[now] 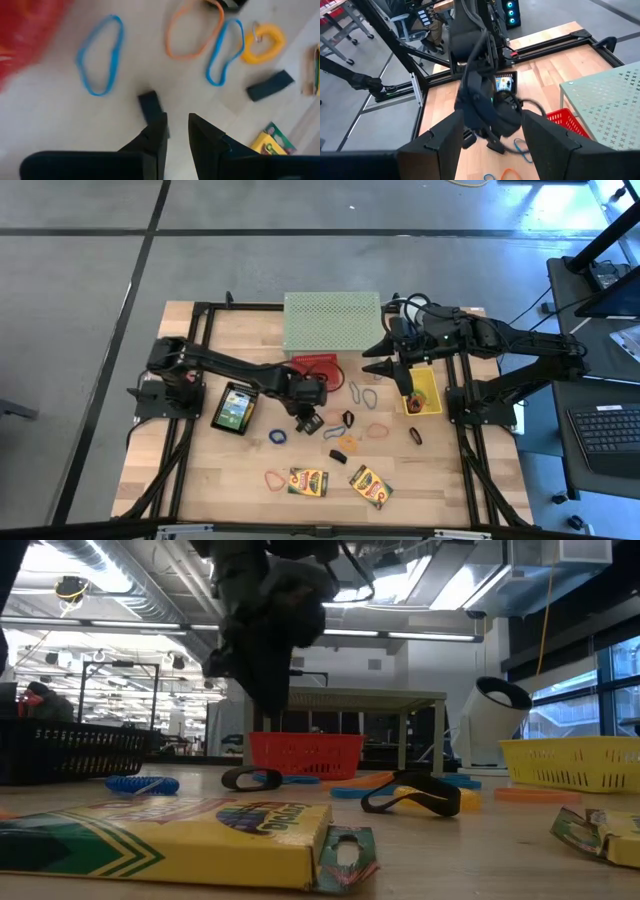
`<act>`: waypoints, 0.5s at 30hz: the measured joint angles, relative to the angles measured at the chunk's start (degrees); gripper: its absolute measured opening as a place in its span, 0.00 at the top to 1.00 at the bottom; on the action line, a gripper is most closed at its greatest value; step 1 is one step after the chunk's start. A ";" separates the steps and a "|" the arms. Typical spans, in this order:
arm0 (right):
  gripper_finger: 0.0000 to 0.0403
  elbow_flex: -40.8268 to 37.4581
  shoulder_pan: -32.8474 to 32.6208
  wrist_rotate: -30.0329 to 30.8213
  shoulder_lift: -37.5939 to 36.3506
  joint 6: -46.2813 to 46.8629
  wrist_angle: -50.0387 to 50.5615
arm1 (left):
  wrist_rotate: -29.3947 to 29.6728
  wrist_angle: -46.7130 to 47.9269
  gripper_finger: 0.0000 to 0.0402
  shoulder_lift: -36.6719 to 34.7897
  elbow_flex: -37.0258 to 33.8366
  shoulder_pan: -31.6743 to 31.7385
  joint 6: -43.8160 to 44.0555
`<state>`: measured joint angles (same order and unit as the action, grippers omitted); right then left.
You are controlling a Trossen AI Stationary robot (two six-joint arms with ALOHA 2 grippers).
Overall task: Pick & Place Office Desk Supplies
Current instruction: Put the black rubber band into the red bin
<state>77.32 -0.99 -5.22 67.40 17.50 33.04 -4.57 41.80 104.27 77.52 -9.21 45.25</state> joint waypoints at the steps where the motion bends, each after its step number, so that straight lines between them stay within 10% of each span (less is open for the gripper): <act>1: 0.50 0.00 -0.01 -0.23 0.00 -0.01 0.00 | -1.88 -0.29 0.81 1.01 0.23 -0.05 0.01; 15: 0.49 -0.02 -0.02 -3.45 0.00 -0.63 1.18 | -13.34 -0.42 0.57 6.25 0.12 0.41 2.33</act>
<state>77.30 -1.01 -8.67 67.40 16.86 34.22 -17.91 41.38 110.52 77.65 -8.81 47.58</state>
